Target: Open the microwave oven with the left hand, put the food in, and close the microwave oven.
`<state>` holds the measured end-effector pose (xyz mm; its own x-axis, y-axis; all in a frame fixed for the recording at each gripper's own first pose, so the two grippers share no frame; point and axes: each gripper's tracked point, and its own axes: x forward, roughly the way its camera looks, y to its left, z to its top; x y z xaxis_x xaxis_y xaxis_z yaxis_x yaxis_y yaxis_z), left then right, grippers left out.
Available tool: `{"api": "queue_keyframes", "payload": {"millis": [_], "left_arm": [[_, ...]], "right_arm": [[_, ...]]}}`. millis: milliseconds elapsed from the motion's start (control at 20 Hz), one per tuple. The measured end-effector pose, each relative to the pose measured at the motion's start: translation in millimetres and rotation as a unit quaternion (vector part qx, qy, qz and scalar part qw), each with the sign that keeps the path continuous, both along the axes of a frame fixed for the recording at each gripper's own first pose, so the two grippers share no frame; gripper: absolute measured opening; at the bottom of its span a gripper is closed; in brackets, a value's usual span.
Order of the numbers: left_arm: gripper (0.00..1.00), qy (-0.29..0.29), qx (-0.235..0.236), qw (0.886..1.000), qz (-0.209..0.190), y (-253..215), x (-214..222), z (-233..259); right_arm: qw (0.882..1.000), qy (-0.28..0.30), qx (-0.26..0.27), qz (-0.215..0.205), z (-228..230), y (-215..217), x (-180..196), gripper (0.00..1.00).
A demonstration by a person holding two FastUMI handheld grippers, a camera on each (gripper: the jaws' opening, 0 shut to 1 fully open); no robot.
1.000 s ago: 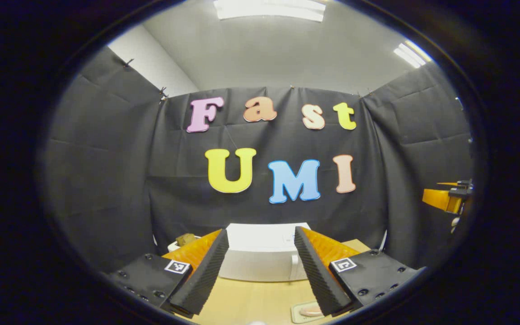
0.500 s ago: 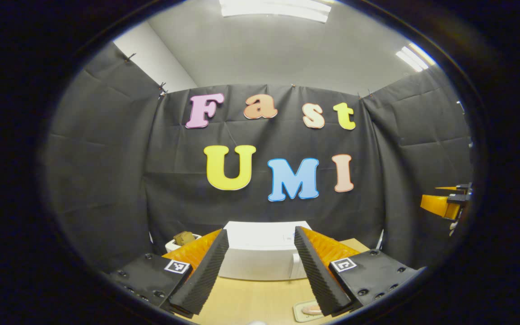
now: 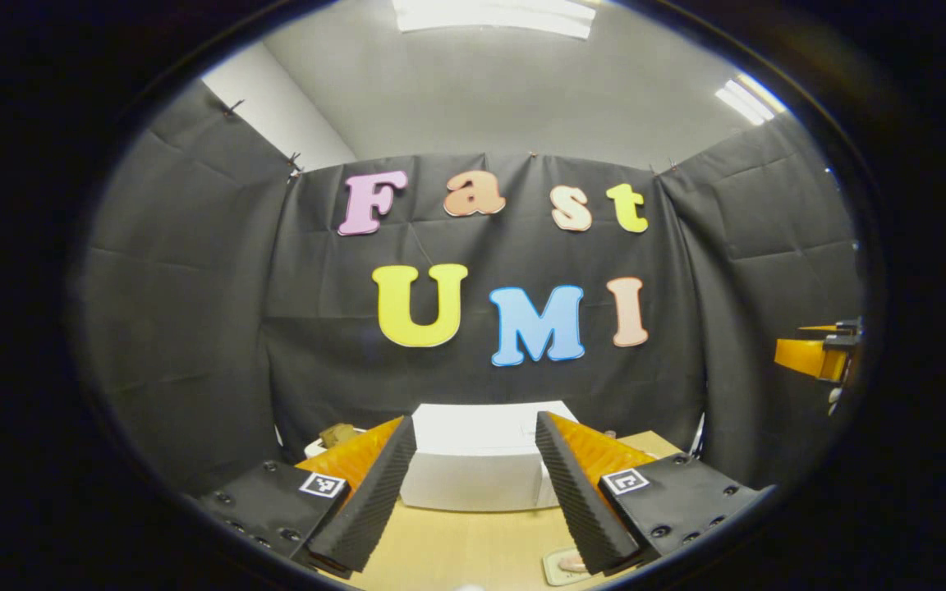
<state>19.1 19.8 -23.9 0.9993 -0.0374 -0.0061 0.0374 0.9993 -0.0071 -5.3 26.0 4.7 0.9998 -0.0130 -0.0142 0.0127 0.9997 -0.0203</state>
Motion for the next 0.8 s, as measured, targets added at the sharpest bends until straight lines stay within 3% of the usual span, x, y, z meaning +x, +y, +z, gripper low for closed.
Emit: {"api": "queue_keyframes", "payload": {"millis": [250,400,800], "left_arm": [[0.98,0.006,-0.001,1.000,-0.017,-27,28,-56],[0.98,0.021,-0.010,0.999,-0.031,-52,54,-115],[0.96,0.070,0.008,0.996,-0.053,-116,169,-269]], "right_arm": [[1.000,-0.005,-0.003,-0.011,17,-11,-5,0.89],[0.999,0.005,-0.019,-0.028,24,-26,-8,0.89],[0.994,0.040,-0.054,-0.091,26,-65,-19,0.89]]}}
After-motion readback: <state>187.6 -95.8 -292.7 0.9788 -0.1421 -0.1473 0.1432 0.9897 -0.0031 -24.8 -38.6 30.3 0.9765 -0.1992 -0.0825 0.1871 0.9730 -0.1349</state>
